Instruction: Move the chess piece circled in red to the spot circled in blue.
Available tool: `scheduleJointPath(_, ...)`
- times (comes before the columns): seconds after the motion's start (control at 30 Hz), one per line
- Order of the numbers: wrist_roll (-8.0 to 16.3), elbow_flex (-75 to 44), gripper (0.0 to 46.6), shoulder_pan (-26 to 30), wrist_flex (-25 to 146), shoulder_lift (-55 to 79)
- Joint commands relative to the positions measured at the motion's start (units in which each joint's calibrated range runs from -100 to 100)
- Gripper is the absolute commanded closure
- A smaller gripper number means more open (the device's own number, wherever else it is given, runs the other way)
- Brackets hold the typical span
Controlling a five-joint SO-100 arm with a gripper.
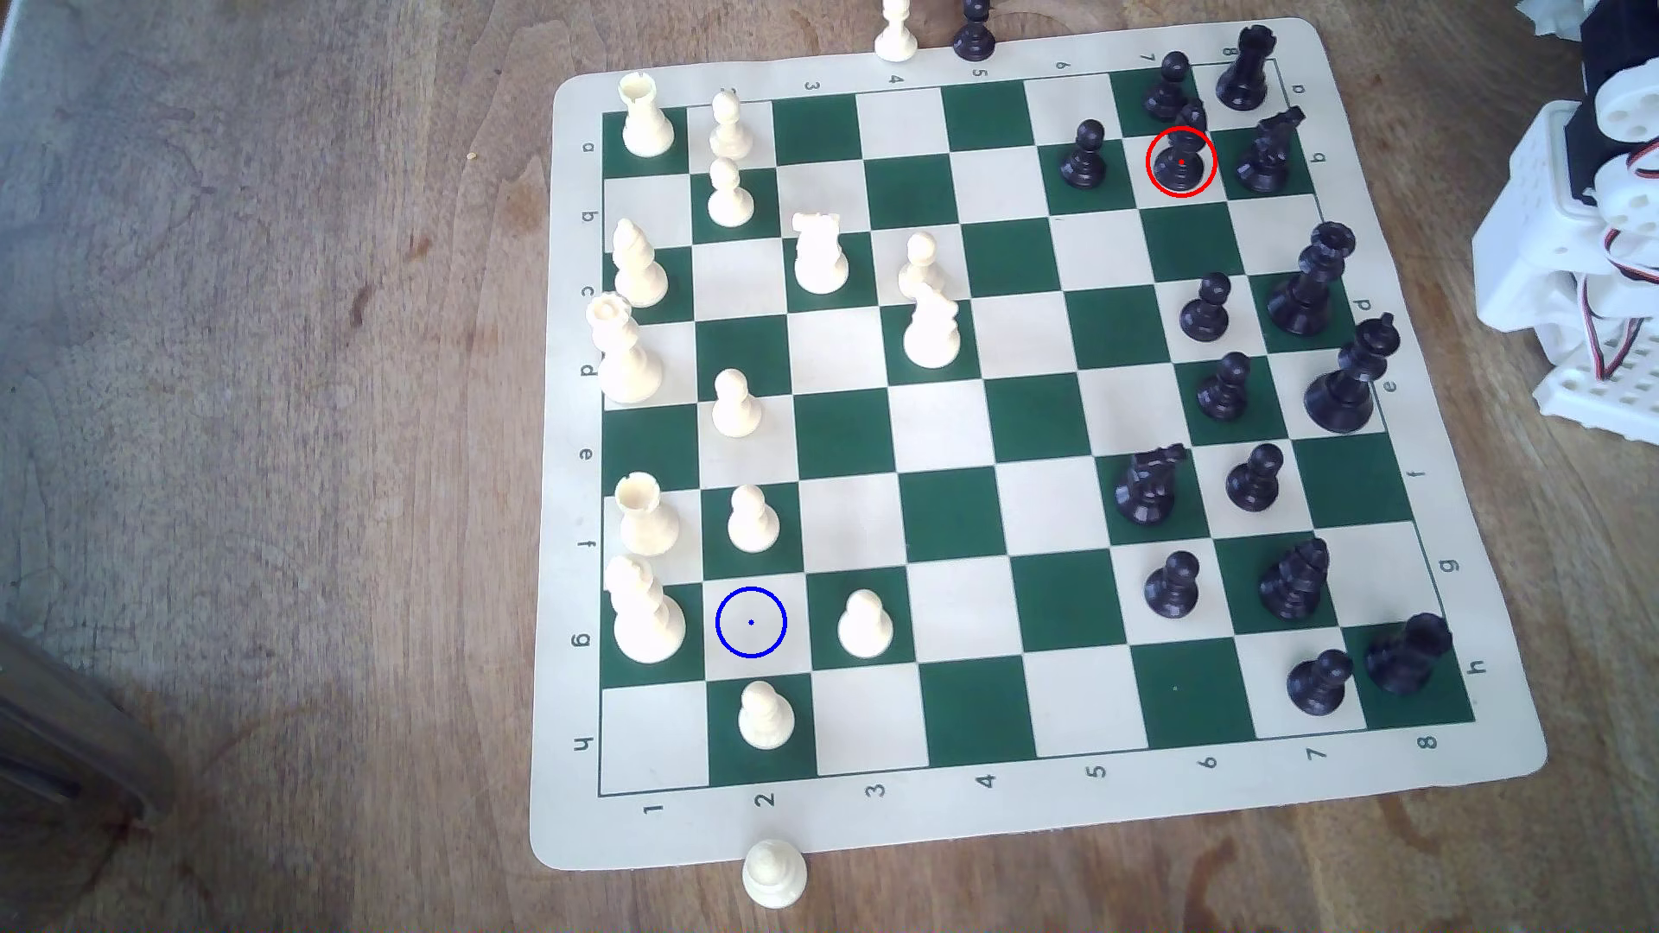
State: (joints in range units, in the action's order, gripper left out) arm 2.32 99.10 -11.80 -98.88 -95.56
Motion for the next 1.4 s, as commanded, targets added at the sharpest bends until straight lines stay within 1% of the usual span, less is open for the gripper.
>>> scheduleJointPath(0.0,-0.1,0.8,46.4,0.4,-0.9,-0.2)
scheduleJointPath(0.8,-0.1,0.8,46.4,0.4,-0.9,-0.2)
scheduleJointPath(0.9,0.2,0.8,45.9,0.4,1.3,-0.2)
scheduleJointPath(0.93,0.3,0.8,42.1,0.4,8.1,-0.2)
scheduleJointPath(0.97,0.0,0.8,41.8,0.4,13.7,-0.2)
scheduleJointPath(1.03,-0.1,0.8,43.5,0.6,27.2,-0.2)
scheduleJointPath(1.07,-0.1,0.9,40.6,0.0,41.1,-0.2)
scheduleJointPath(1.1,-0.1,0.9,38.2,-0.7,50.1,-0.2)
scheduleJointPath(1.13,-0.4,0.9,37.8,-0.4,53.5,-0.2)
scheduleJointPath(1.17,-3.4,0.9,39.0,-0.2,57.9,-0.2)
scheduleJointPath(1.2,-4.7,0.8,41.3,-0.2,62.4,-0.2)
scheduleJointPath(1.23,-5.0,0.8,41.3,-0.2,68.4,-0.2)
scheduleJointPath(1.27,-4.9,0.8,41.3,-0.3,72.7,-0.2)
scheduleJointPath(1.3,-4.2,0.8,41.3,-1.3,77.4,-0.2)
scheduleJointPath(1.33,-4.2,0.8,41.0,-2.5,82.1,-0.2)
scheduleJointPath(1.37,-2.4,-1.9,40.7,-5.1,91.9,-0.2)
